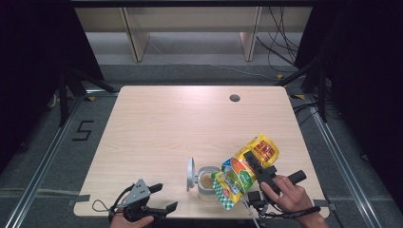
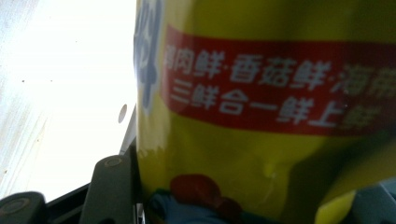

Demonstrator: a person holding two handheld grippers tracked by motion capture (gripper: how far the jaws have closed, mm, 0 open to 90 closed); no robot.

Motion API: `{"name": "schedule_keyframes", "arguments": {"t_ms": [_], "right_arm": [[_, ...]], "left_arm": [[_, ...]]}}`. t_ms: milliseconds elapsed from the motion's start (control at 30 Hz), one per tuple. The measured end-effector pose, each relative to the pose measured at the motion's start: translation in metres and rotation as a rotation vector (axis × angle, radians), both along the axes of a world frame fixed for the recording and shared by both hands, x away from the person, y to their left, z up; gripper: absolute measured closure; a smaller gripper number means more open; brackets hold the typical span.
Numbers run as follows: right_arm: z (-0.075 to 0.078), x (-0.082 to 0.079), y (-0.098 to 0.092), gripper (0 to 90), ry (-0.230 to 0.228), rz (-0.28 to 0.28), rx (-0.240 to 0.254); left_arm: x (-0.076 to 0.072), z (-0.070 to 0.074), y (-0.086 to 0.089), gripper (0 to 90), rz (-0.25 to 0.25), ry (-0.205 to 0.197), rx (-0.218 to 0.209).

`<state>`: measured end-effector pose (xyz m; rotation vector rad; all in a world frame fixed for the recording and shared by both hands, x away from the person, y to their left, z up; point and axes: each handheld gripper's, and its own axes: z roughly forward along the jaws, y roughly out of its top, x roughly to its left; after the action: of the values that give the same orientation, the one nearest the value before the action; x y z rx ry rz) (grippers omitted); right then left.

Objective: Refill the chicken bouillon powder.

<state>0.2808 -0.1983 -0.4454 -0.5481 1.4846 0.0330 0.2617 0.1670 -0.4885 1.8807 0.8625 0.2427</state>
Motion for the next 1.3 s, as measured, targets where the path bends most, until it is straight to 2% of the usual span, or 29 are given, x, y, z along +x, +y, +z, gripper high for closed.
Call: {"name": "schedule_keyframes", "arguments": {"t_ms": [33,67,167,200,233,267,300,333,367,433,467,500,700,933,967,1067,1133,1200,1233,1267,1300], "right_arm": [[-0.0004,0.0001,-0.0002,44.2,0.001,0.002,0.0],[-0.0007,0.0003,0.0,44.2,0.001,0.0,-0.002],[-0.0007,0.0,0.0,44.2,-0.001,-0.001,-0.005],[-0.002,-0.0003,-0.0004,44.2,0.004,-0.008,0.004],[-0.0012,-0.0005,0.0007,44.3,-0.003,-0.004,-0.009],[-0.0012,-0.0005,0.0007,44.3,-0.003,-0.004,-0.009],[-0.0014,-0.0005,0.0006,44.3,-0.001,-0.005,-0.011],[-0.0012,-0.0007,0.0006,44.3,-0.002,-0.004,-0.008],[-0.001,-0.0008,0.0004,44.3,0.001,-0.005,-0.012],[-0.001,-0.0008,0.0004,44.3,0.002,-0.005,-0.01],[-0.0025,-0.0008,0.0001,44.3,0.006,-0.01,0.005],[-0.0029,-0.0008,-0.0001,44.3,0.01,-0.004,0.009],[-0.0006,-0.0001,0.0,44.4,-0.003,-0.002,-0.012],[-0.0013,-0.0007,-0.0006,44.5,0.001,-0.008,0.008],[-0.0003,-0.0006,0.0004,44.5,-0.005,-0.002,-0.014],[-0.0032,-0.0008,-0.0005,44.7,0.007,-0.011,0.006],[-0.0003,-0.0016,0.0003,44.7,-0.013,0.003,-0.007],[0.0006,-0.0007,0.0009,44.7,0.008,0.001,-0.006],[-0.0014,0.0001,0.0008,44.9,0.003,-0.005,-0.009],[-0.0026,0.0008,0.0002,45.6,0.0,0.001,-0.006],[-0.0041,0.0014,-0.0011,45.9,0.027,-0.006,0.008]], "left_arm": [[-0.0004,-0.0006,-0.0021,16.0,0.012,0.004,-0.04],[0.0005,-0.0001,0.0001,16.0,-0.004,-0.003,-0.006],[0.0,-0.0001,-0.0007,16.0,0.001,-0.001,-0.015],[0.0001,-0.0001,-0.0006,16.0,0.0,-0.002,-0.014],[0.0004,0.0,0.0002,16.0,-0.003,-0.002,-0.005],[-0.0001,-0.0004,-0.0014,16.0,0.013,0.002,-0.034],[0.0001,-0.0002,-0.0003,16.0,-0.001,-0.002,-0.011],[-0.0002,0.0001,-0.0005,16.0,0.001,-0.004,-0.012],[0.0013,0.0003,0.0003,16.0,-0.018,-0.022,-0.004],[0.0004,0.0001,0.0002,16.0,-0.003,-0.001,-0.005],[-0.0006,-0.0007,-0.0022,16.0,0.013,0.003,-0.044],[-0.0001,-0.0003,-0.0009,15.9,0.0,0.0,-0.017],[0.0004,0.0001,0.0002,15.9,-0.003,-0.002,-0.005],[0.0001,-0.0002,-0.0005,16.0,0.001,-0.002,-0.014],[0.0001,-0.0001,-0.0005,16.0,0.001,-0.001,-0.014],[-0.0001,0.0004,-0.0004,16.0,0.0,-0.004,-0.013],[0.0002,0.0002,-0.0003,16.0,0.003,-0.002,-0.016],[0.0003,0.0,0.0003,16.0,-0.002,-0.002,-0.006],[-0.0002,-0.0003,-0.0008,16.0,0.0,0.0,-0.017],[0.0009,0.0005,0.0008,16.0,-0.02,-0.019,0.003],[-0.0003,0.0007,-0.0001,16.0,0.0,-0.005,-0.008]]}}
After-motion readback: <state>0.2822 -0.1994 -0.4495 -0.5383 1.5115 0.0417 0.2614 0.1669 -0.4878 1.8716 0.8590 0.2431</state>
